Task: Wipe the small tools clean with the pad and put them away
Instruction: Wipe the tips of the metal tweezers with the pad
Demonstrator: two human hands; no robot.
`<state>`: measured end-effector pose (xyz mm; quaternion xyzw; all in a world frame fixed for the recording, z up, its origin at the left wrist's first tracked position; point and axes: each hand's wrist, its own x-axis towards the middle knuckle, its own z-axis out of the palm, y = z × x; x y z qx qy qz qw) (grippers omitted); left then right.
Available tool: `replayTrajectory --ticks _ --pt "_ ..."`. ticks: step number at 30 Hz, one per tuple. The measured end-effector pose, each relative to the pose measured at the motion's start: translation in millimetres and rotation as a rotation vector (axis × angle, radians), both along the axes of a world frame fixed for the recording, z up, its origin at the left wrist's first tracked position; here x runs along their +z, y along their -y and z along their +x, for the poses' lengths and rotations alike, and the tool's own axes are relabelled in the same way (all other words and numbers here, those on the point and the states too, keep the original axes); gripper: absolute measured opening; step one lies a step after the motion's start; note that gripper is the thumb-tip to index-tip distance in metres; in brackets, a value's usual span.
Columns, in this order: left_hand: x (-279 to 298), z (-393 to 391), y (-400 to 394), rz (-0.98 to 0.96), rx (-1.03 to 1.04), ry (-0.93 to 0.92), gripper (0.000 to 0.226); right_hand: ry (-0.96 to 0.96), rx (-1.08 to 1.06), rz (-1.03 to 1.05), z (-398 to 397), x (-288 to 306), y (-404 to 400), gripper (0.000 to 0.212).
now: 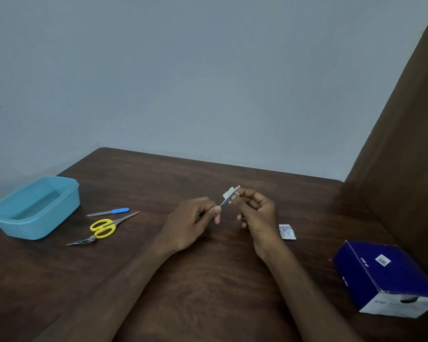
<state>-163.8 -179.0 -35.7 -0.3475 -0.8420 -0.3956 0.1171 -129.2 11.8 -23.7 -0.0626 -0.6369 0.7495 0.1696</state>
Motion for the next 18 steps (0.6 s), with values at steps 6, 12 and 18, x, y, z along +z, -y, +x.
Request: replayTrajectory --ticks 6,12,18 --pt "1.5 1.8 -0.2 0.02 0.019 0.012 0.035 0.003 0.038 0.071 2.8 -0.8 1.3 0.007" --pt "2.6 4.5 -0.1 0.029 0.021 0.035 0.036 0.019 0.074 0.021 2.1 -1.1 -1.8 0.011" --pt "0.7 2.8 0.3 0.056 0.049 0.038 0.037 0.031 0.137 0.2 3.3 -4.6 -1.8 0.005"
